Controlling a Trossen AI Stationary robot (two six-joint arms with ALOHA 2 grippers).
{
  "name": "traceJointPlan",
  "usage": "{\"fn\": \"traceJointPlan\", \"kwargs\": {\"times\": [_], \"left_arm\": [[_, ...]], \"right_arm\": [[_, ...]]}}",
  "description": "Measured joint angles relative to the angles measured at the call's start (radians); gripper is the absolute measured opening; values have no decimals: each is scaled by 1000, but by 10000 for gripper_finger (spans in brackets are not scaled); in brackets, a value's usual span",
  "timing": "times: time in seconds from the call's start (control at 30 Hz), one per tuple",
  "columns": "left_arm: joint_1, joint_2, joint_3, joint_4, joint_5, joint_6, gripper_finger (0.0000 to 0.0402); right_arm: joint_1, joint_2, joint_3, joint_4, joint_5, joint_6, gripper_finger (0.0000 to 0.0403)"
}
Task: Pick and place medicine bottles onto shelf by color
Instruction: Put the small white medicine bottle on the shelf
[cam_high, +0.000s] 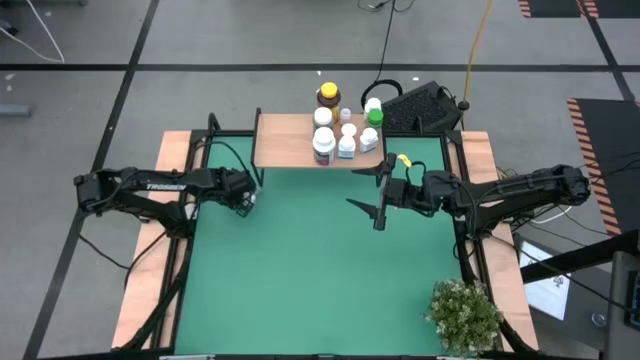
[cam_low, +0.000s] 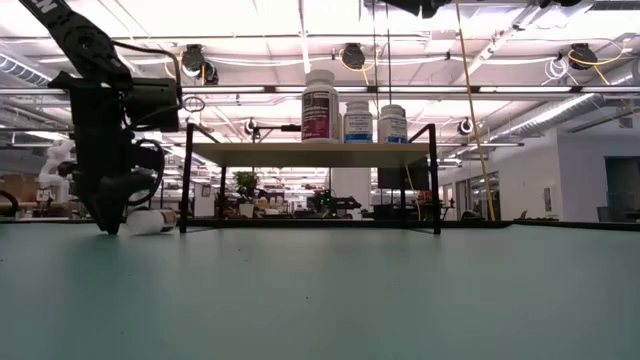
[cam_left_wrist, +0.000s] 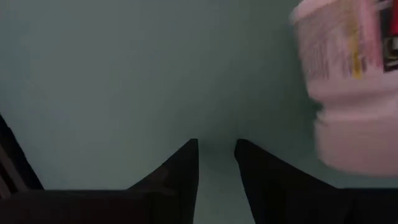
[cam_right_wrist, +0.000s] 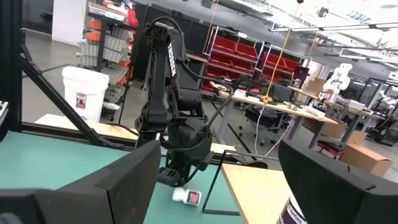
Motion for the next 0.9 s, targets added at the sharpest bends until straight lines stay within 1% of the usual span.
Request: {"fn": "traceJointPlan", "kwargs": {"times": [0.13,0.2,0.33,0.47,0.6,0.67,0.73,0.9], "left_arm": [[-2,1,36,-94,89,-28,116],[-14,1,57,-139,108,-47,115],[-58,-21,102,-129,102,-46,115],[-110,-72,154,-126,72,-27,115],[-157,-128,168,-98,44,-12,119],[-175,-141,165,-66,34,9,128],[-190,-143,159,-67,29,18,144],[-198,-142,119,-32,-2,17,207]], "right_arm": [[0,0,0,-3,0,2,322],[0,0,0,-5,0,0,322],[0,0,0,-10,0,-6,322],[0,0,0,-31,1,-9,322],[0,0,0,-45,2,-6,322],[0,0,0,-49,3,-2,322],[0,0,0,-51,3,9,322],[0,0,0,-58,3,49,322]]}}
